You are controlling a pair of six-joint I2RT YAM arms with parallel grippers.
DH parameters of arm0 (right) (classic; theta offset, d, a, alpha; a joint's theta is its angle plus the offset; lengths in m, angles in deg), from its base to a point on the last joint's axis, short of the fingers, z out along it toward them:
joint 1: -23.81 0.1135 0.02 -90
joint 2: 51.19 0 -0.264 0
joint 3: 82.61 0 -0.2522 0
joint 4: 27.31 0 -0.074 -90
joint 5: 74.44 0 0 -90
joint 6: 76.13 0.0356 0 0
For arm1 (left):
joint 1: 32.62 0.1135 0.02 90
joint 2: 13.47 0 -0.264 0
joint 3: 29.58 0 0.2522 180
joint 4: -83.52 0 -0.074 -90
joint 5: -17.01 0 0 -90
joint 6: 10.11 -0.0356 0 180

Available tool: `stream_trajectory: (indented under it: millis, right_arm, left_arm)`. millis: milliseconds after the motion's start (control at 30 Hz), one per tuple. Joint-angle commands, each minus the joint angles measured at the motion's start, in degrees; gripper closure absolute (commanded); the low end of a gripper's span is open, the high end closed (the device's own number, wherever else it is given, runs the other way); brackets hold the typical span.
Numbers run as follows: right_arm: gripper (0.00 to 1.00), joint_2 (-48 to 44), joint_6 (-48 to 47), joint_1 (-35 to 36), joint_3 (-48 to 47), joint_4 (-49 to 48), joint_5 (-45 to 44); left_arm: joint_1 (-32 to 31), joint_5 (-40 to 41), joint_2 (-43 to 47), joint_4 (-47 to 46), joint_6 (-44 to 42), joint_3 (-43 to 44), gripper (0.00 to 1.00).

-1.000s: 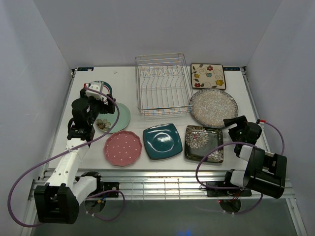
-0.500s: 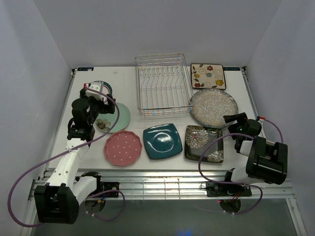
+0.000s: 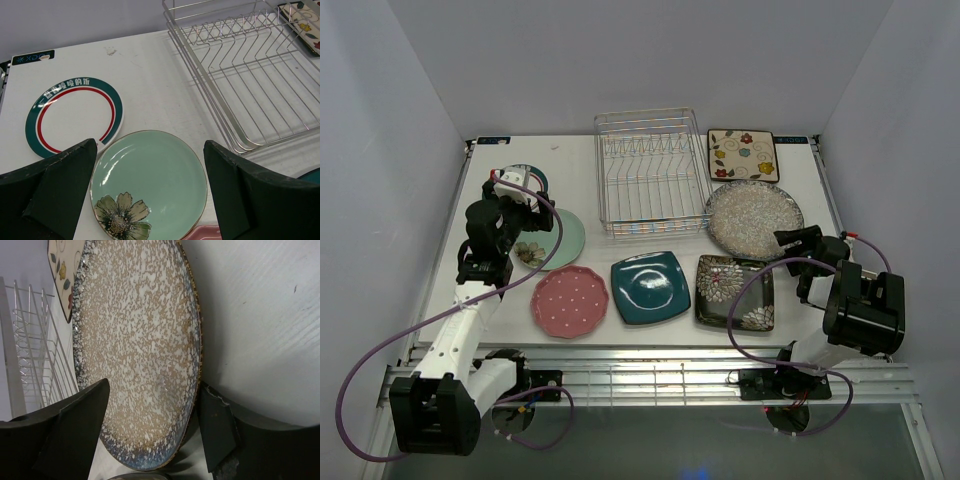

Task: Load the plates into the dish rack
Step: Pick up the plate at the center of the board.

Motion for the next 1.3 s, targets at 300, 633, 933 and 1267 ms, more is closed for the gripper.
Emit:
stream_trajectory:
  millis: [300,633,933,1267]
  right_arm:
    - [0.51,4.54,1.0,1.34,-0.95,-1.38,-0.54]
    - [0.68,3.48,1.17,1.26,0.02,-1.21,-1.07]
    - [0.86,4.01,1.7,1.26,0.54,-2.26,-0.46]
    - [0.92,1.38,3.8,1.35,2.56,-3.58,-0.19]
  left_arm:
    - [0.04,-0.39,0.76,0.2,-0.23,1.43,0.02]
    - [0.04,-0.65,0.94,0.2,-0.14,1.34,0.02]
    - [0.04,-0.48,1.03,0.29,-0.14,1.34,0.02]
    - [0.04,-0.39,1.03,0.46,-0.14,1.43,0.02]
